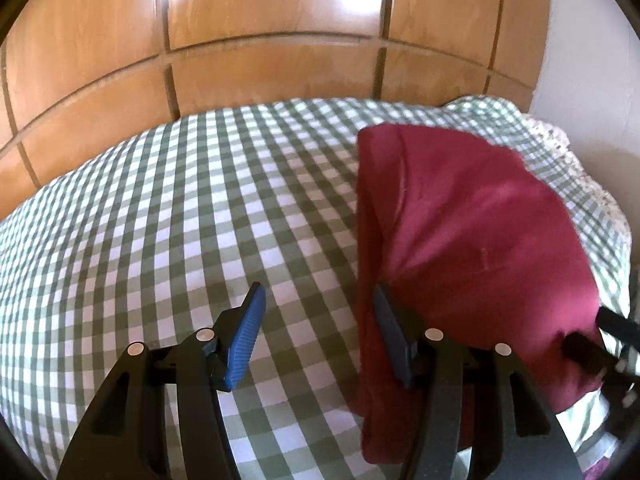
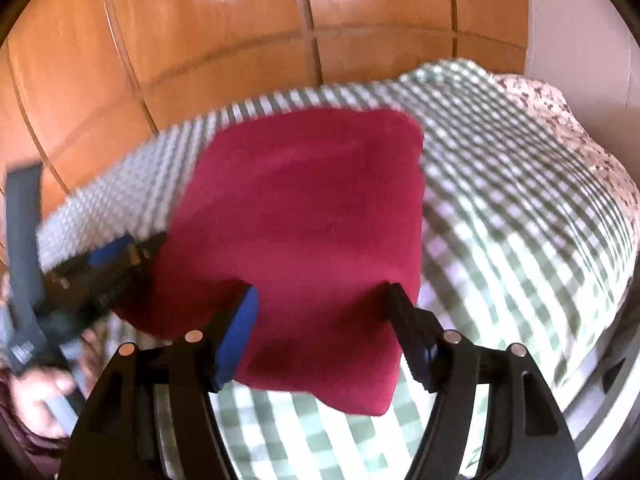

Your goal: Fold small clothes

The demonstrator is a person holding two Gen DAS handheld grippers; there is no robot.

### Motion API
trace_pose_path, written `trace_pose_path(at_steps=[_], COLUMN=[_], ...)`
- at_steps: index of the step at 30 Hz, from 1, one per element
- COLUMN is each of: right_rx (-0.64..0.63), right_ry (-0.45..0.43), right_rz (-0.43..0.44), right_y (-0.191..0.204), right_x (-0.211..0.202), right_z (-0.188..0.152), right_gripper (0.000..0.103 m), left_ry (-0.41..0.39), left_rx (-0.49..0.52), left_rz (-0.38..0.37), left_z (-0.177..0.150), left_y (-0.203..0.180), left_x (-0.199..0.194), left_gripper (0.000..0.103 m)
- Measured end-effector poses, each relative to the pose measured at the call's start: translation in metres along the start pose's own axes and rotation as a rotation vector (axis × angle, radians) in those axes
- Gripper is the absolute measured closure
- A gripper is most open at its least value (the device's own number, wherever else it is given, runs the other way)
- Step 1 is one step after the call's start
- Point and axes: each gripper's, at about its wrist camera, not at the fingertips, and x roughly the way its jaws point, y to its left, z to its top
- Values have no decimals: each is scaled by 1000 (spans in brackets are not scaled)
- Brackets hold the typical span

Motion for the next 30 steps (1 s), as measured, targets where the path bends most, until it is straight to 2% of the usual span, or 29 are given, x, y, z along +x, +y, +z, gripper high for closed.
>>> trace_pose_path(at_steps=[6,8,12,13,16,17,18,30], right_rx=[35,51,68,69,88,93,90,75], right_ry=[-33,-64,-103,-114,-153,-167,-186,-242], right_rz=[-12,-46,-100,-108,-159,-170,-182,-210], right_y=[0,2,9,11,14,16,19,37], right_x=[-15,-26,-43,-47,-59,-63,-69,-91], right_z=[2,2,0,-2,-11,-13,-16,-42], right_gripper=[34,28,17,16,9,6,3,2], left_ry=[13,-1,-32,-37,-76,-85,-96,-157], left_rx=[-54,-79,-82,-81,-80,-78,-79,-89], left_rz=[7,-1,3,6,18,23,29,69], left_z=[-7,-11,-25,-28,-39,-42,-45,-67], left_y=[16,22,25,24,24,24,24,21], left_x=[-12,-24,-50,-55,-78,-82,-88,-131], left_gripper=[48,37,34,28,23,16,13,4])
